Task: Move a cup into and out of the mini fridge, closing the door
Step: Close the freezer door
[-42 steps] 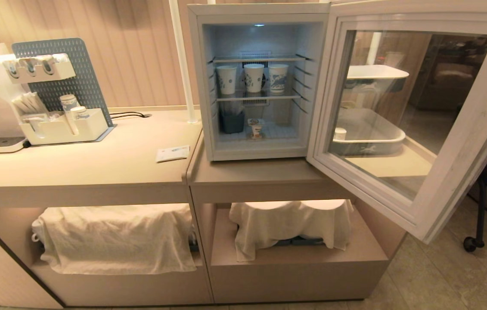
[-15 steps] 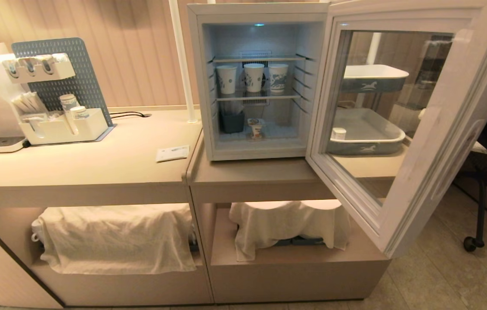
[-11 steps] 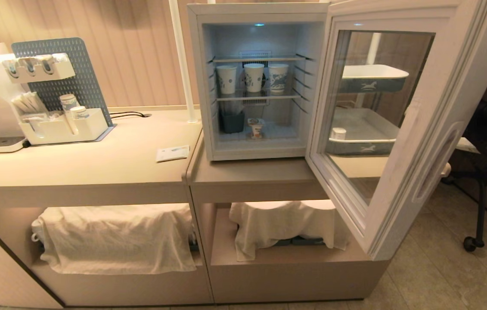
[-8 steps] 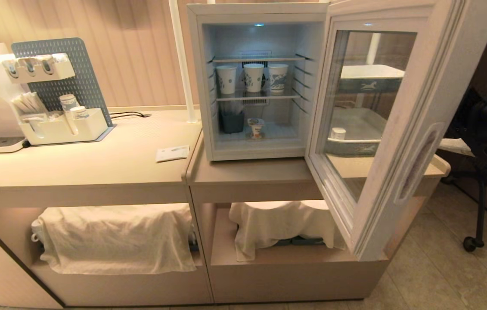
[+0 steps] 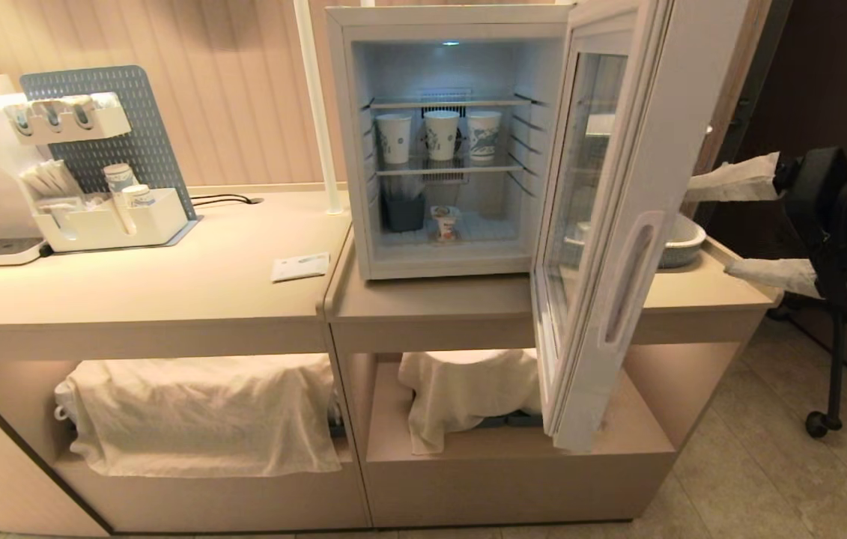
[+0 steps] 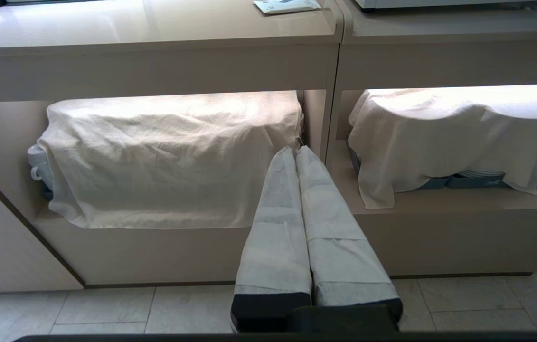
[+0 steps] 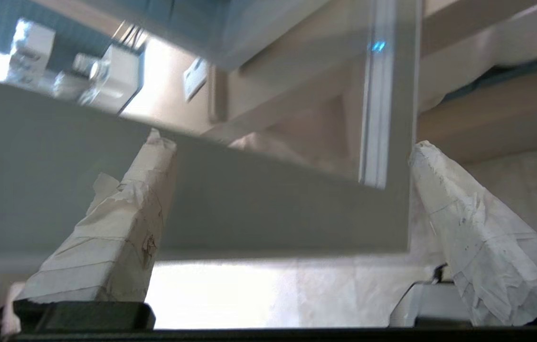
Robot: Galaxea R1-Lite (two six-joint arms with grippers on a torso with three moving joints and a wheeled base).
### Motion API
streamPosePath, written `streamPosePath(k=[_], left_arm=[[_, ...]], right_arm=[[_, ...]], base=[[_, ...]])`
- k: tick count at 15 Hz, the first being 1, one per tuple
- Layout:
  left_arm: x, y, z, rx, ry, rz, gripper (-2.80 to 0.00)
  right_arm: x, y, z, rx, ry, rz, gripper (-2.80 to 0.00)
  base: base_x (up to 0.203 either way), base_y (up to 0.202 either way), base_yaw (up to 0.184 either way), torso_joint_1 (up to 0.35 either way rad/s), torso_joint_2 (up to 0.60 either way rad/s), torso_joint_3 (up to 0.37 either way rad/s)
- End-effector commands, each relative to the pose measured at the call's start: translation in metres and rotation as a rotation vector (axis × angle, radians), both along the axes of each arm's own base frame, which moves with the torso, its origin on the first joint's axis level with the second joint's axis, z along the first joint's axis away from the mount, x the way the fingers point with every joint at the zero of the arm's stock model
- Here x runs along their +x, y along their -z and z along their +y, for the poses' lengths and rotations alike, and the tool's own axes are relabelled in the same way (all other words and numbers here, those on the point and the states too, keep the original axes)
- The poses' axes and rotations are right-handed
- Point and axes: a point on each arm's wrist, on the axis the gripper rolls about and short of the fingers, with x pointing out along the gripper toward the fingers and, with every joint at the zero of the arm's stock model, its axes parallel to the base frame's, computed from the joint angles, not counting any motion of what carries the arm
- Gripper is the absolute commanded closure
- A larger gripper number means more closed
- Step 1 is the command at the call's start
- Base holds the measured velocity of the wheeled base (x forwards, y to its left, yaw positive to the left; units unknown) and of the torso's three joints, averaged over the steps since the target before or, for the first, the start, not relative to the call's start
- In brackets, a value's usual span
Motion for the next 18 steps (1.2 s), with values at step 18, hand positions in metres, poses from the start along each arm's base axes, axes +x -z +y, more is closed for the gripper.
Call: streamPosePath(k=[18], left_arm=[[0.000, 0.000, 0.000, 0.000, 0.000, 0.000, 0.00]], right_arm=[[-0.130, 0.047, -0.051, -0.528, -0.102, -0.261, -2.80]], base=[[0.000, 0.000, 0.000, 0.000, 0.00, 0.000]])
